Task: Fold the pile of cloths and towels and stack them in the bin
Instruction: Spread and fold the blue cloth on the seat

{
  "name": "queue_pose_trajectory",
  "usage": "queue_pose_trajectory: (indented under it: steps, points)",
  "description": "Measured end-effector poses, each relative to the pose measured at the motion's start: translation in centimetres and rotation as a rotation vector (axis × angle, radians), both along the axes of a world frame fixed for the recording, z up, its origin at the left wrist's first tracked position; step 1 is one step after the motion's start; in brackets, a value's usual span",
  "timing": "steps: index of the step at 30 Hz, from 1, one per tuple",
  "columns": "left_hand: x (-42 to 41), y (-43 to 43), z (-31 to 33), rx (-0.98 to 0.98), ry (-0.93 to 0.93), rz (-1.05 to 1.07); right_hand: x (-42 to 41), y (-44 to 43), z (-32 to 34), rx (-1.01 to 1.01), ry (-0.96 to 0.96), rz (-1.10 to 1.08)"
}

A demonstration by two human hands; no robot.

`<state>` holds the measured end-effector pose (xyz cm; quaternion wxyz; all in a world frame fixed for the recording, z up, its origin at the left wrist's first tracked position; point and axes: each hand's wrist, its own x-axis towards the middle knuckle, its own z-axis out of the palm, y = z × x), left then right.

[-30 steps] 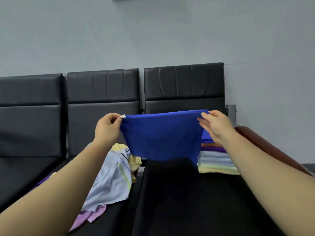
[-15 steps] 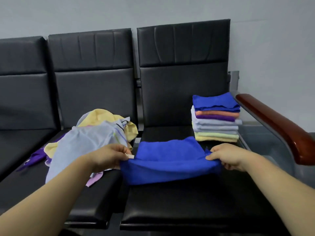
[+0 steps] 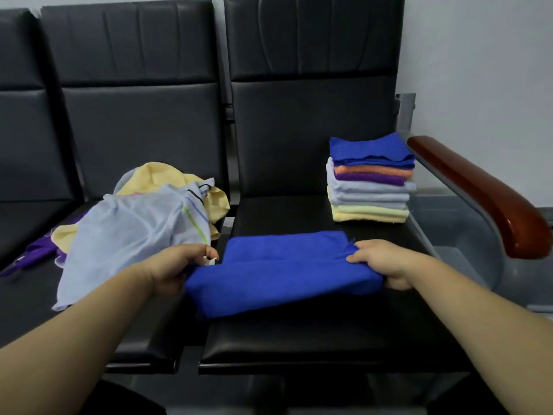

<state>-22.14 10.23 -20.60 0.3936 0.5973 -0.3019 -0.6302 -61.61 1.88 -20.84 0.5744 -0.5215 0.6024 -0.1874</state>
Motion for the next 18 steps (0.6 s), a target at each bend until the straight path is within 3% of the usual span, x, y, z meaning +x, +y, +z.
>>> queue_pose_trajectory:
  steps: [5, 10, 13, 18]
  points:
    - [0.0, -0.4, -0.7, -0.022, -0.06, 0.044, 0.0, -0.4, -0.1, 0.025, 0.025, -0.02]
    - [-1.2, -2.1, -1.0, -0.148, -0.251, 0.108, 0.7, -1.7, 0.1, -0.071, 0.06, -0.087]
    - [-2.3, -3.4, -1.5, -0.257, -0.335, 0.192, 1.1, -2.6, 0.1, -0.23, 0.205, -0.101]
    - [-3.2, -5.7, -2.1, -0.34, -0.75, 0.164, 2.2, -4.1, -0.7, -0.46, 0.447, -0.043]
